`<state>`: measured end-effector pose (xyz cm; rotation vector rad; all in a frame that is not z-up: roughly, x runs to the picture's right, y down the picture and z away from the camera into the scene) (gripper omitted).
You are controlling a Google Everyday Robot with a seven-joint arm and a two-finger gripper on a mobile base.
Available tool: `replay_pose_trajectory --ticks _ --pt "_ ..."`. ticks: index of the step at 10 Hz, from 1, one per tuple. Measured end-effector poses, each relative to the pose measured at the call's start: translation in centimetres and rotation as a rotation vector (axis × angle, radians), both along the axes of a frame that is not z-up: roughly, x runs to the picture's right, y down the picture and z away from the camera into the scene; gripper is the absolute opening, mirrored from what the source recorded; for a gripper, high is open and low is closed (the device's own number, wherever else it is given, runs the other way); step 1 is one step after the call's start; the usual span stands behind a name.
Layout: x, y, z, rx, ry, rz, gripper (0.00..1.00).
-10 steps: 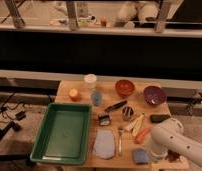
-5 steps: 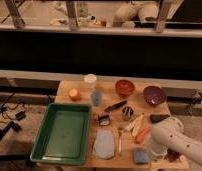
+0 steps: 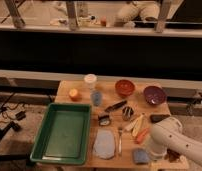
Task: Place sponge in tray
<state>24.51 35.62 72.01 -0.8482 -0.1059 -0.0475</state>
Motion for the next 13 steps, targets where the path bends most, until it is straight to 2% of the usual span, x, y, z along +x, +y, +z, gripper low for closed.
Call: replay_pose_trajectory --ticks 2,6,7,8,9,10,12,13 --pt "0.0 0.2 0.1 -0.003 0.002 -0.003 0.61" --pt "-0.3 0.3 0.1 -0.005 0.002 -0.005 0.58" --pt "-0.4 0.3 0.2 -0.003 -0.001 -0.002 0.52" --pt "-0.6 0.1 0.1 -0.002 -0.004 0.008 0.41" --pt "-0.8 -0.2 -0.1 0.000 -0.013 0.016 0.37" --pt "-1.0 -0.8 -0.5 0.008 -0.026 0.026 0.29" --pt "-1.4 -3.0 -2.7 0.032 -0.064 0.034 0.08" --pt "-1.5 -3.9 -3.6 0.043 -0.077 0.033 0.04"
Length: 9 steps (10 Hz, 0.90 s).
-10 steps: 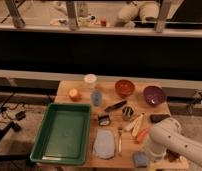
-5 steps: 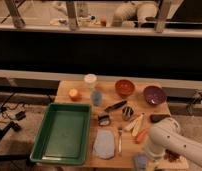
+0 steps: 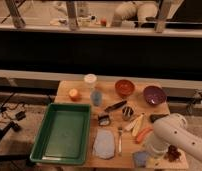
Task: Place sponge in tray
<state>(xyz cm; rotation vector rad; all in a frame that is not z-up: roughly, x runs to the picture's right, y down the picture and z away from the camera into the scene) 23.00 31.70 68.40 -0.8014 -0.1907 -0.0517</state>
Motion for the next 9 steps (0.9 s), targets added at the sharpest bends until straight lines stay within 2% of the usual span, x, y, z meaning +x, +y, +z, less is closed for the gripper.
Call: replay_pose_trajectory --ticks 4,6,9 --pt "-1.0 -4.1 -4.8 0.036 -0.078 0.009 0.03" --pt "-3.4 -4.8 -5.5 0.040 -0.127 0.004 0.03" --pt "-9.4 -5.9 -6.5 0.053 -0.214 -0.007 0.03"
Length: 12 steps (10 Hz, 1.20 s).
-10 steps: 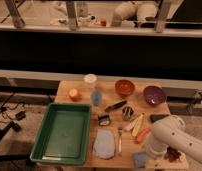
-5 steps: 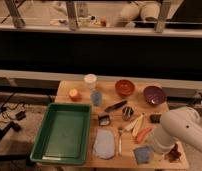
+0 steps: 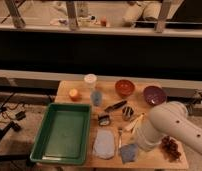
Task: Place sponge in tray
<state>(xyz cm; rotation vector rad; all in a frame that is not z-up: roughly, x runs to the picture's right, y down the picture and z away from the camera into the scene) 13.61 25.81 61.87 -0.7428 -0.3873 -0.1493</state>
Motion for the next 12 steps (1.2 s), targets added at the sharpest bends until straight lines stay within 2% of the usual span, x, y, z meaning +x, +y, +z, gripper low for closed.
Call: replay_pose_trajectory --ticks 2,3,12 --pt "-5.6 -1.3 -1.0 0.010 -0.078 -0.026 0.03" --pt "-7.4 -1.7 -1.2 0.010 -0.105 -0.039 0.03" --pt "-7.8 -1.9 -1.3 0.011 -0.111 -0.037 0.03"
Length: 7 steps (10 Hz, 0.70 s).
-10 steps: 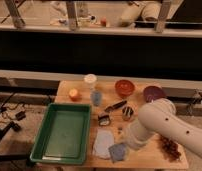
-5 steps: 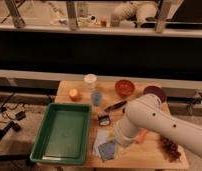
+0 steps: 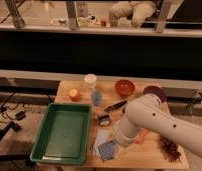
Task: Place sponge in tray
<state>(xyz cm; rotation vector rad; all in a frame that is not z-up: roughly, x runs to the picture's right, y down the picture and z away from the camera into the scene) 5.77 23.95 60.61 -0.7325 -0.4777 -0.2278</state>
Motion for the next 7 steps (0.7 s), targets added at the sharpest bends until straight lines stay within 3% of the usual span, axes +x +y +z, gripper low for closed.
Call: replay_pose_trajectory --ticks 3,7 --pt "-2.7 -0.7 0.9 0.007 -0.056 -0.002 0.03" --pt "-11.8 -2.4 2.7 0.038 -0.159 -0.043 0.03"
